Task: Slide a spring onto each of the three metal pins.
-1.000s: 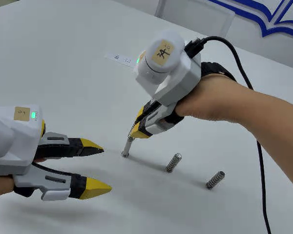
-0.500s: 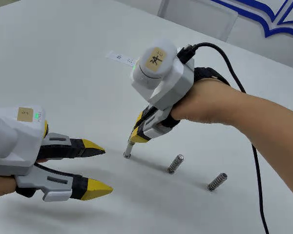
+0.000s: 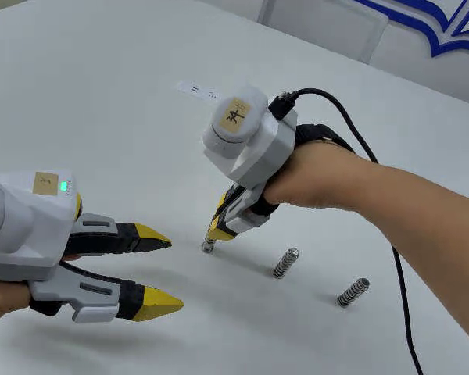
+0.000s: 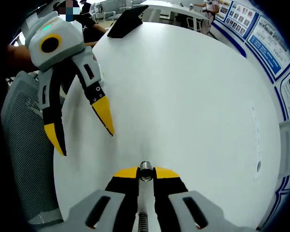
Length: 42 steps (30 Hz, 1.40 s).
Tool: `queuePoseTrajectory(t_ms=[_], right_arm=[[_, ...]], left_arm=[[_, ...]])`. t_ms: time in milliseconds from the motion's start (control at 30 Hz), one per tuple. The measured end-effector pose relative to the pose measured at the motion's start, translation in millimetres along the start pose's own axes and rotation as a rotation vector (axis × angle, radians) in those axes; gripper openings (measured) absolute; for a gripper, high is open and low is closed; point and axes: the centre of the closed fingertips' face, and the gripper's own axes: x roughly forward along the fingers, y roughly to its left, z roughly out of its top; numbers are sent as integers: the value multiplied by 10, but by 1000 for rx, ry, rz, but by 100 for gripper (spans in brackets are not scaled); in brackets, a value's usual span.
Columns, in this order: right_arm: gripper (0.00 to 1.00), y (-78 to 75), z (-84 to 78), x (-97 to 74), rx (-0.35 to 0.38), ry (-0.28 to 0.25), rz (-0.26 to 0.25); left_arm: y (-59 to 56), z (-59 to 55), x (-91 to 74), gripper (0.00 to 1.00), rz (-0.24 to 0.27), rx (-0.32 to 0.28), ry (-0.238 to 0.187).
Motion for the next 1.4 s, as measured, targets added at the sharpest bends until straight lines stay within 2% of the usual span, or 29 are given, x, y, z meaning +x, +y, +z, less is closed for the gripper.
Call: queuePoseTrajectory(t_ms=[800, 933, 1267, 1400], right_arm=[[13, 149, -4, 100, -19, 12, 24], [18, 145, 3, 108, -23, 5, 27], [22, 118, -71, 65, -7, -12, 15], [23, 117, -97, 9, 22, -40, 12]], left_arm=[[32, -20, 4, 49, 7, -13, 5], [33, -16, 9, 49, 7, -11, 6], [46, 11, 11, 50, 10, -10, 4], [44, 31, 12, 50, 11, -9, 3]])
